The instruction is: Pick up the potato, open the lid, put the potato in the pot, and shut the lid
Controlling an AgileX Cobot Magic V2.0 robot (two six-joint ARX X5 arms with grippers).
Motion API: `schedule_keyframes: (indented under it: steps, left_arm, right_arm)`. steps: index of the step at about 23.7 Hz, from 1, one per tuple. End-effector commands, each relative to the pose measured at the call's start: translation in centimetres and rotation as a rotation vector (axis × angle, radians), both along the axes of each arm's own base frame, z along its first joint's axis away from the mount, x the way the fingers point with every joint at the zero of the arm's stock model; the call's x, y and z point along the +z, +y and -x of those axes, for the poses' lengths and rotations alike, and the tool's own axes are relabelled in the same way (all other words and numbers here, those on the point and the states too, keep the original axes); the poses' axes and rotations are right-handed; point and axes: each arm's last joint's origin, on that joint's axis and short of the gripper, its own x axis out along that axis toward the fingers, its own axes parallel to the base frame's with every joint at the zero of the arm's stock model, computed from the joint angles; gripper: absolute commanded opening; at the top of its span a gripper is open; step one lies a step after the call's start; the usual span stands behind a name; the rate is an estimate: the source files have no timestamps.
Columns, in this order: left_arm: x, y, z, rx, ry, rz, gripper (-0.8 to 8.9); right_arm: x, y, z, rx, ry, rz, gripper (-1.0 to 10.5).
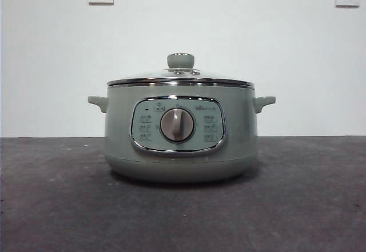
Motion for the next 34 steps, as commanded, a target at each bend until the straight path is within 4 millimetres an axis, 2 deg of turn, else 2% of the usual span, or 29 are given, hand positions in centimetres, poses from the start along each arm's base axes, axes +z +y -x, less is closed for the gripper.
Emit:
schedule_keyframes:
  steps: [1, 5, 8, 12, 15, 17, 34]
  left_arm:
    - [-0.3, 0.0, -0.1, -0.001, 0.002, -0.007, -0.02]
    - [-0.3, 0.0, -0.1, -0.001, 0.003, -0.007, -0.02]
    - [-0.3, 0.0, -0.1, -0.001, 0.003, -0.007, -0.02]
    - [-0.3, 0.0, -0.1, -0.001, 0.003, -0.007, -0.02]
    - [-0.3, 0.0, -0.1, -0.001, 0.003, -0.007, -0.02]
    - [-0.3, 0.0, -0.1, -0.001, 0.003, -0.007, -0.02]
    - [-0.4, 0.0, -0.1, -0.001, 0.016, -0.007, -0.02]
  right_arm:
    - [-3.9, -0.7, -0.2, -0.072, -0.152, -0.017, 0.0]
    - [-11.0, -1.1, -0.3, 0.006, -0.456, -0.100, 0.0]
    - [-17.1, -1.3, -0.6, 0.011, -0.463, -0.109, 0.0]
    - [-20.9, -1.4, -0.9, 0.002, -0.403, -0.104, 0.0]
    - [-22.9, -1.4, -1.0, -0.003, -0.377, -0.081, 0.0]
    - [-23.9, -1.4, -1.3, -0.004, -0.362, -0.078, 0.0]
    - [-23.9, -1.5, -1.3, -0.007, -0.381, -0.027, 0.0]
